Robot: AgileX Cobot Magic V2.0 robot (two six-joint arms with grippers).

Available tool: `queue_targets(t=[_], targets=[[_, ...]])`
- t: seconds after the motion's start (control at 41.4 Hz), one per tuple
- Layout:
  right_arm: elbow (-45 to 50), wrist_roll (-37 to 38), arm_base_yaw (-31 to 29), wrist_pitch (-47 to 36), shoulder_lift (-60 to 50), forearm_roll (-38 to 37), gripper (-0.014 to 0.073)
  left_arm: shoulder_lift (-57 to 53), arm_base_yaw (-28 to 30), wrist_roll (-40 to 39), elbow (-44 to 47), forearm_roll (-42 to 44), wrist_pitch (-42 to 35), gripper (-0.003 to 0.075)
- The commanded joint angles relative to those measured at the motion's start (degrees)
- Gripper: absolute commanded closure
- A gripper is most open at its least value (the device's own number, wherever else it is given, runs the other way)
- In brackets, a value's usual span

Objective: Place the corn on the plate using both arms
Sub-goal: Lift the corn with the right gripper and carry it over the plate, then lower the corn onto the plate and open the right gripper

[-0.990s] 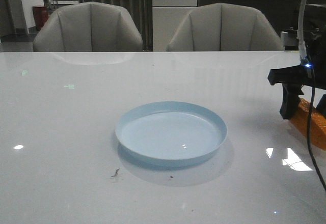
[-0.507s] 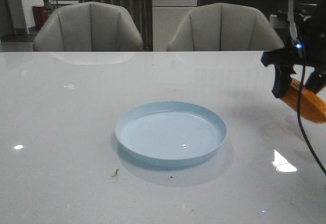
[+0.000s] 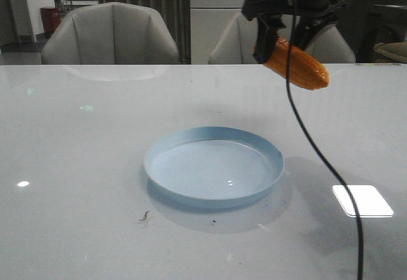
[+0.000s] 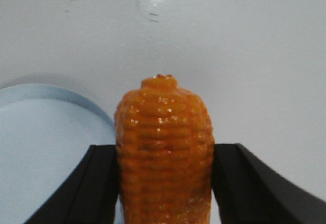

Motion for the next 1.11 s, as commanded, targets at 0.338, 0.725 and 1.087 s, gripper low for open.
queue_targets(t=[0.338, 0.725, 1.087], targets=[[-2.1, -5.0, 8.4, 1.0, 5.1, -0.1, 0.0346, -1.5, -0.1, -0.6, -1.5, -0.6, -3.8, 0.0344], [-2.2, -5.0, 8.6, 2.9, 9.8, 0.5, 0.0309, -1.5, -0.1, -0.6, -1.5, -0.6, -3.8, 0.0344], [-4.3, -4.8, 8.6, 3.5, 9.7, 1.0, -0.0022, -1.5, -0.1, -0.6, -1.5, -0.6, -3.8, 0.0344]])
